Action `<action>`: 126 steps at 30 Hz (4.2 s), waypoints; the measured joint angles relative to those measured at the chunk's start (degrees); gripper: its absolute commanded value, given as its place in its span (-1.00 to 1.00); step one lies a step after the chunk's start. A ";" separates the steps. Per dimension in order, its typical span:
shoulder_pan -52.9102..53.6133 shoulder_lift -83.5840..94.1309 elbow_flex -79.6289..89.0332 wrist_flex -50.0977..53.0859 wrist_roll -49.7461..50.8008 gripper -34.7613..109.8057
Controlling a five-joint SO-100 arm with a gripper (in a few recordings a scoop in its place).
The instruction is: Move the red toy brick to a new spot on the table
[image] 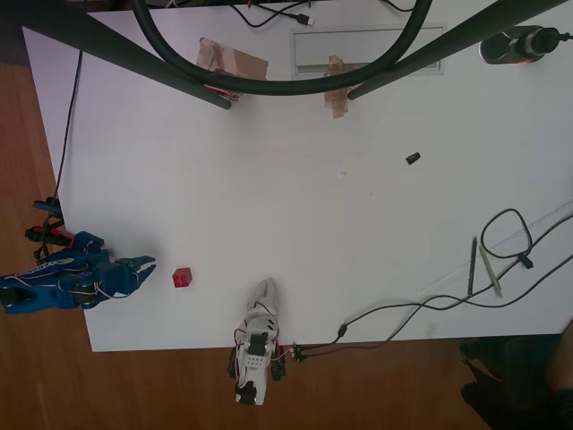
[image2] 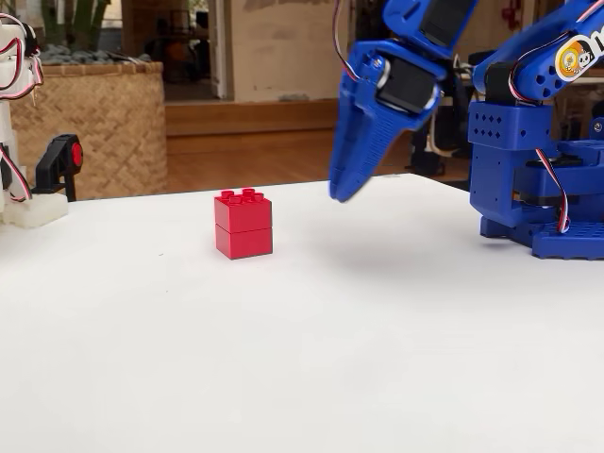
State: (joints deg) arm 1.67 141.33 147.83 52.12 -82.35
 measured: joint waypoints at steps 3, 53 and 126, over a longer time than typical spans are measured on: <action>2.81 -8.44 -7.21 -2.55 -2.99 -0.26; 19.69 -24.87 -5.10 -26.37 -7.38 -0.52; -1.49 18.37 6.42 5.10 13.54 -0.52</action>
State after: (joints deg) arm 0.18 159.70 154.25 57.22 -68.82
